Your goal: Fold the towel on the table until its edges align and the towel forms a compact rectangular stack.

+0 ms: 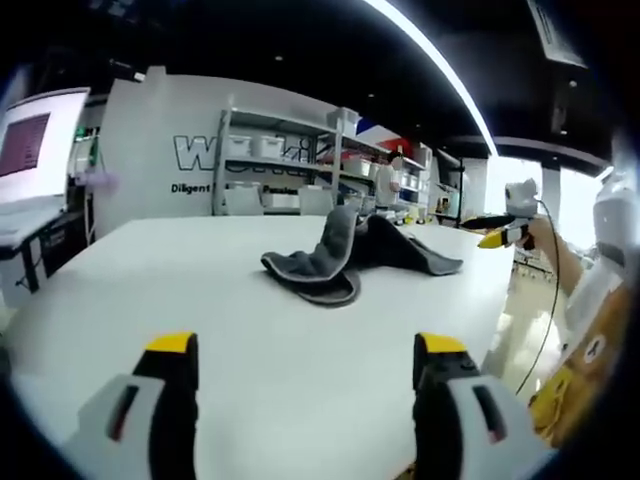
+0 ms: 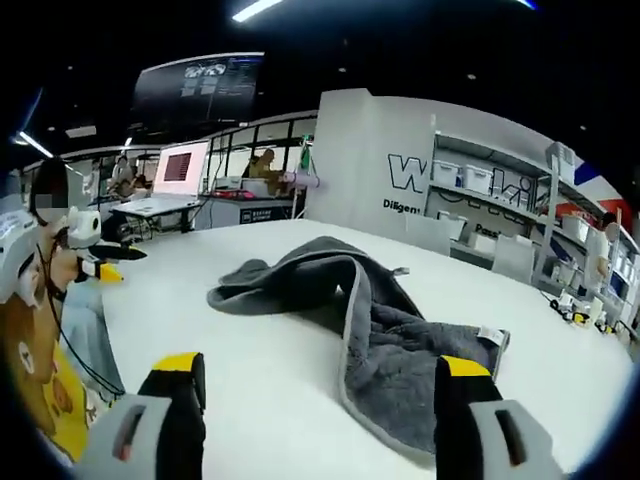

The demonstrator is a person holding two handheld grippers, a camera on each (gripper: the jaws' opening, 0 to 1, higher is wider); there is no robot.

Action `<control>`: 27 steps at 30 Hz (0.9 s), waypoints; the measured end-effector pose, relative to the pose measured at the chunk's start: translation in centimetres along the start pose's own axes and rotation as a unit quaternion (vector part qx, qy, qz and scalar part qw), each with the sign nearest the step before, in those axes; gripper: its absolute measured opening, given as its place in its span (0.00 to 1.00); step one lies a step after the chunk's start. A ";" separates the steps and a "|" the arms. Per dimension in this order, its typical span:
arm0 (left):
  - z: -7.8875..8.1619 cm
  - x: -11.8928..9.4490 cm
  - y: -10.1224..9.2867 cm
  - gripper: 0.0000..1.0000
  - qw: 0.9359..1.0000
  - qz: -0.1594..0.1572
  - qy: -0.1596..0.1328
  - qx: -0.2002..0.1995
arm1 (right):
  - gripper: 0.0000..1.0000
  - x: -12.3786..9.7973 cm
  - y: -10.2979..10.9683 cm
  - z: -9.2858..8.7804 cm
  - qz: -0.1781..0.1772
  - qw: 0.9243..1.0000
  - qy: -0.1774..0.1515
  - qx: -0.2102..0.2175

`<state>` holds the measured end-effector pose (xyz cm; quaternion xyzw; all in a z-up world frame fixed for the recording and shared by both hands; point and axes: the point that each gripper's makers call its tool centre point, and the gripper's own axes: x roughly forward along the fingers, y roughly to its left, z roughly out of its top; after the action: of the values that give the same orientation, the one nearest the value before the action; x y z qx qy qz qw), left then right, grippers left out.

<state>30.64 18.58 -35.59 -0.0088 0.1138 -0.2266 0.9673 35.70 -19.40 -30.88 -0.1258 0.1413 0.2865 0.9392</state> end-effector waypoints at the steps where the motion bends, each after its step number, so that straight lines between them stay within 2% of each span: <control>1: 0.0 0.1 0.0 0.93 1.000 0.000 0.001 0.000 | 0.99 -0.1 0.1 -0.2 -0.001 1.000 0.005 0.001; 7: -0.1 0.9 0.1 0.93 1.000 -0.024 0.008 0.017 | 0.99 -0.5 0.0 -1.6 -0.013 0.999 0.032 -0.007; 11: 1.1 1.8 0.9 0.93 0.998 -0.041 0.005 0.041 | 0.99 -1.0 -0.5 -1.9 -0.025 0.998 0.048 -0.021; 14: 1.8 3.0 1.4 0.93 0.996 -0.061 0.013 0.067 | 0.99 -1.3 -0.9 -2.2 -0.029 0.997 0.068 -0.034; 17: 2.3 4.6 2.1 0.92 0.994 -0.082 0.021 0.071 | 0.99 -1.7 -1.3 -2.5 -0.030 0.995 0.087 -0.041; 20: 2.2 6.1 2.2 0.91 0.990 -0.106 0.033 0.083 | 0.99 -2.0 -1.8 -2.7 -0.035 0.993 0.097 -0.049; 22: 2.2 7.3 2.1 0.92 0.987 -0.120 0.037 0.104 | 0.99 -2.3 -2.1 -2.7 -0.037 0.993 0.098 -0.048; 25: 2.8 9.3 1.2 0.92 0.978 -0.150 0.010 0.148 | 0.99 -2.7 -2.2 -2.8 -0.038 0.993 0.099 -0.044; 27: 2.6 10.2 0.3 0.91 0.974 -0.175 0.015 0.145 | 0.99 -3.0 -2.3 -2.9 -0.040 0.993 0.100 -0.044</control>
<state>40.31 14.27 -35.26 0.1157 0.0907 -0.4062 0.9019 34.07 -23.61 -32.18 -0.2008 0.2162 0.2411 0.9246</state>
